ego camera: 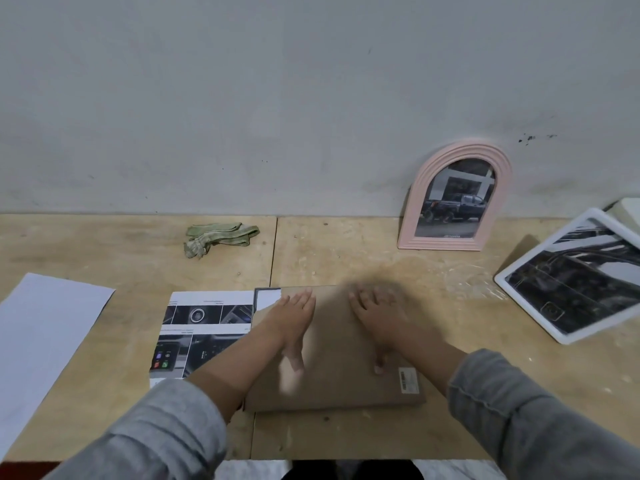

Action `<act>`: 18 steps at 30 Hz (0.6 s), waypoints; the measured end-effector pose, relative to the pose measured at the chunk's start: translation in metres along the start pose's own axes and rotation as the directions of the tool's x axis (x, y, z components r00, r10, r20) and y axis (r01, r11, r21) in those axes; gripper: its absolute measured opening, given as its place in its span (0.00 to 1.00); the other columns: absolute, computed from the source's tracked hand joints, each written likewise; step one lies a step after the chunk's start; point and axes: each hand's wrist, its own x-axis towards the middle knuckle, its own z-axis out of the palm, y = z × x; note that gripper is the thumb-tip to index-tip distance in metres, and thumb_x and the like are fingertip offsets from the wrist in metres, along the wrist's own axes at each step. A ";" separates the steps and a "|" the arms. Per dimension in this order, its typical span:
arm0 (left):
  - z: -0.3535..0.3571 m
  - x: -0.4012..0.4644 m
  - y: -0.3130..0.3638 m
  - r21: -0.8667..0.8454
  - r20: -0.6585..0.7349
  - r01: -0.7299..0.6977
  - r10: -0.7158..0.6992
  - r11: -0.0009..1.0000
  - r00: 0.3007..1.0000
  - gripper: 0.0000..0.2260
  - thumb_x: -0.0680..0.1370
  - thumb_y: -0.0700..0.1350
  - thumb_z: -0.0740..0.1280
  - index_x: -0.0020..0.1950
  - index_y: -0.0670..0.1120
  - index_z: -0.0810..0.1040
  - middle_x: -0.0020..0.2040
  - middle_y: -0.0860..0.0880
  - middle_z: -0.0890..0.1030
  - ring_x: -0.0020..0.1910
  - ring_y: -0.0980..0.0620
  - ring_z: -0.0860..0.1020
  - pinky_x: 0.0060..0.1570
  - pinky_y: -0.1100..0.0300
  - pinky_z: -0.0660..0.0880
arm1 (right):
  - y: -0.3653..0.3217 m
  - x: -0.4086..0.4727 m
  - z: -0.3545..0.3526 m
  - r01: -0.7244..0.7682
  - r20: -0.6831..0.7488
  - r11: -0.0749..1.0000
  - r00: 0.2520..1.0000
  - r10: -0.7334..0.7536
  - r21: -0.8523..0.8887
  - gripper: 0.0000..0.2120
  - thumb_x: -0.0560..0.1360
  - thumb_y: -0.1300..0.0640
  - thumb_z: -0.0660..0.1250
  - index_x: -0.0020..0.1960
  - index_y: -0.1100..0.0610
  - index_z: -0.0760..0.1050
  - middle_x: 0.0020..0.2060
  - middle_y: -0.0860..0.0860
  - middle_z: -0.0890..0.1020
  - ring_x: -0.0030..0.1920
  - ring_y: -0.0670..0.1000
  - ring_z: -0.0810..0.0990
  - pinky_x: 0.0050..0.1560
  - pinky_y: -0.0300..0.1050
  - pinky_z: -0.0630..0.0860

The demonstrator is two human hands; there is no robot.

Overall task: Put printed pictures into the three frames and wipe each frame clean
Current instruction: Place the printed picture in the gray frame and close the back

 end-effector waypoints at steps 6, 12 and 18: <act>0.008 0.002 -0.007 -0.066 -0.002 -0.042 0.042 0.997 0.999 0.65 0.59 0.57 0.80 0.77 0.39 0.36 0.78 0.42 0.38 0.77 0.45 0.40 0.74 0.51 0.41 | -0.008 0.005 0.001 -0.014 0.006 0.997 1.000 0.015 -0.072 0.67 0.57 0.54 0.82 0.76 0.62 0.35 0.75 0.64 0.39 0.74 0.70 0.43 0.72 0.64 0.42; 0.017 0.003 -0.019 -0.229 0.021 -0.046 0.052 0.972 0.998 0.68 0.56 0.58 0.81 0.76 0.44 0.32 0.77 0.46 0.32 0.76 0.48 0.35 0.73 0.48 0.38 | -0.004 0.001 0.003 -0.018 0.001 1.000 1.000 0.018 0.006 0.68 0.56 0.54 0.82 0.76 0.60 0.33 0.75 0.61 0.36 0.74 0.68 0.39 0.72 0.64 0.42; 0.017 -0.001 -0.008 -0.126 -0.025 0.090 -0.094 0.988 0.995 0.71 0.55 0.60 0.81 0.75 0.37 0.32 0.76 0.38 0.33 0.76 0.40 0.36 0.75 0.47 0.46 | 0.007 -0.012 0.011 -0.090 -0.076 0.995 0.993 0.093 0.031 0.67 0.57 0.42 0.80 0.76 0.62 0.37 0.76 0.62 0.46 0.75 0.62 0.47 0.73 0.59 0.48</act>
